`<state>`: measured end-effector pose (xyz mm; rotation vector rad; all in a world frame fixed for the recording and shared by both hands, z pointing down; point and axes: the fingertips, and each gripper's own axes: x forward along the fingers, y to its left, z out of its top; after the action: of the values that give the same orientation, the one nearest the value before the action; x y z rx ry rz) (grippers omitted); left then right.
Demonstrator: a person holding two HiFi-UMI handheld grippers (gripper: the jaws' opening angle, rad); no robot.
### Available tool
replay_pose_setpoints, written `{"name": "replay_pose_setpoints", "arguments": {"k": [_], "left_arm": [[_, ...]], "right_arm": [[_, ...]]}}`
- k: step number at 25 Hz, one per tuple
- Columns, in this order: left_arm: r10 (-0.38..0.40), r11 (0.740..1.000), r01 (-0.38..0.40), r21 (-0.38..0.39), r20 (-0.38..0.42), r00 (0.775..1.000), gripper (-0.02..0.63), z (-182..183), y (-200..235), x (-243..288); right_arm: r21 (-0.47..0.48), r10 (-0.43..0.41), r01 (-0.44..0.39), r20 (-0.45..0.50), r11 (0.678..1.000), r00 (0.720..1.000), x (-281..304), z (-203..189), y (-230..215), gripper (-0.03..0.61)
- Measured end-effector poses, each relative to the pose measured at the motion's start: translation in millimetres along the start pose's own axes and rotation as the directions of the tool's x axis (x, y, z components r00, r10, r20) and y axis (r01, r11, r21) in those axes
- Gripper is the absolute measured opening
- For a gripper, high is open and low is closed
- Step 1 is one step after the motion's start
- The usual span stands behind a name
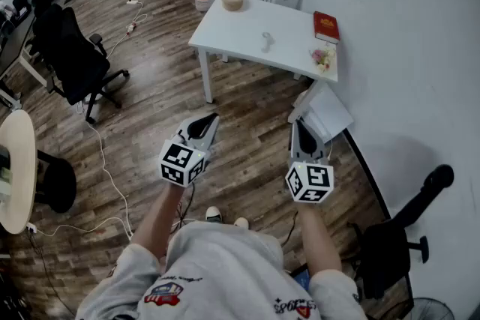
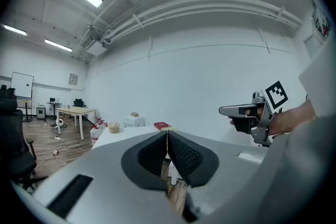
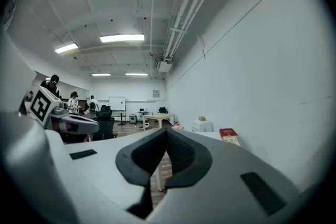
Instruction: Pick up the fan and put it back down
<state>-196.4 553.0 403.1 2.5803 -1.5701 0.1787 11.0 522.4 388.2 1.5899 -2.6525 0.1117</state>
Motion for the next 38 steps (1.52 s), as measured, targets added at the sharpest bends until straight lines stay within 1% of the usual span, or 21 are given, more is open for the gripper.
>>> {"name": "replay_pose_setpoints", "arguments": {"k": [4, 5, 6, 8, 10, 11, 13, 15, 19, 22, 25, 29, 32, 35, 38], "left_arm": [[0.005, 1.000, -0.005, -0.005, 0.030, 1.000, 0.006, 4.8, 6.2, 3.2], [0.007, 1.000, -0.006, -0.006, 0.034, 0.999, 0.018, 5.0, 7.1, 4.4], [0.010, 1.000, -0.010, -0.006, 0.038, 0.999, 0.066, 4.9, 7.7, 6.1], [0.022, 1.000, -0.022, -0.010, 0.057, 0.998, 0.187, 5.6, 9.9, 9.8], [0.041, 0.999, -0.039, -0.027, 0.080, 0.996, 0.286, 7.4, 14.6, 11.9], [0.052, 0.998, -0.049, -0.035, 0.089, 0.995, 0.323, 8.5, 17.5, 12.3], [0.070, 0.997, -0.066, -0.040, 0.099, 0.993, 0.364, 10.2, 23.7, 13.0], [0.065, 0.997, -0.062, -0.038, 0.093, 0.994, 0.373, 9.6, 27.3, 15.7], [0.020, 0.999, -0.017, -0.043, 0.057, 0.998, 0.371, 3.5, 30.9, 23.7], [0.008, 0.999, -0.005, -0.052, 0.046, 0.999, 0.371, -1.1, 40.0, 28.1], [-0.012, 0.997, 0.014, -0.069, 0.039, 0.999, 0.371, -5.7, 49.2, 33.3], [-0.026, 0.996, 0.028, -0.087, 0.028, 0.999, 0.371, -11.7, 64.2, 38.5], [-0.036, 0.995, 0.038, -0.096, 0.016, 0.999, 0.371, -19.8, 71.4, 45.9], [-0.052, 0.993, 0.051, -0.108, -0.006, 0.999, 0.371, -28.9, 73.5, 59.1], [-0.059, 0.993, 0.057, -0.101, -0.015, 0.998, 0.370, -34.0, 75.9, 79.7]], "right_arm": [[0.016, 0.009, -0.009, -0.006, 1.000, 1.000, 6.9, -1.4, -1.0, 0.000], [0.014, 0.008, -0.008, -0.008, 1.000, 1.000, 7.6, -2.5, -2.0, 0.000], [0.012, 0.006, -0.006, -0.010, 1.000, 1.000, 7.9, -3.8, -3.5, 0.000], [0.009, -0.001, 0.001, -0.010, 1.000, 1.000, 8.2, -6.3, -7.0, 0.000], [0.009, -0.014, 0.014, -0.010, 1.000, 1.000, 8.8, -7.9, -10.1, 0.000], [0.010, -0.022, 0.022, -0.010, 1.000, 1.000, 9.1, -8.3, -11.5, 0.000], [0.012, -0.032, 0.032, -0.009, 0.999, 0.999, 10.7, -8.7, -13.2, 0.000], [0.009, -0.036, 0.037, -0.006, 0.999, 0.999, 13.2, -8.2, -13.3, 0.000], [0.009, -0.048, 0.048, -0.016, 0.999, 0.999, 21.2, -9.0, -11.0, 0.000], [0.008, -0.057, 0.058, -0.021, 0.998, 0.998, 30.0, -11.8, -7.7, 0.000], [-0.017, -0.074, 0.073, -0.027, 0.997, 0.997, 35.7, -13.5, -4.4, 0.000], [0.002, -0.097, 0.097, -0.036, 0.995, 0.995, 40.9, -16.6, 1.8, 0.000], [-0.003, -0.110, 0.110, -0.048, 0.994, 0.993, 45.1, -22.3, 5.5, 0.000], [-0.012, -0.113, 0.112, -0.065, 0.994, 0.992, 51.5, -30.2, 0.1, 0.000], [-0.015, -0.122, 0.121, -0.063, 0.993, 0.991, 64.4, -31.5, -16.1, 0.000]]}}
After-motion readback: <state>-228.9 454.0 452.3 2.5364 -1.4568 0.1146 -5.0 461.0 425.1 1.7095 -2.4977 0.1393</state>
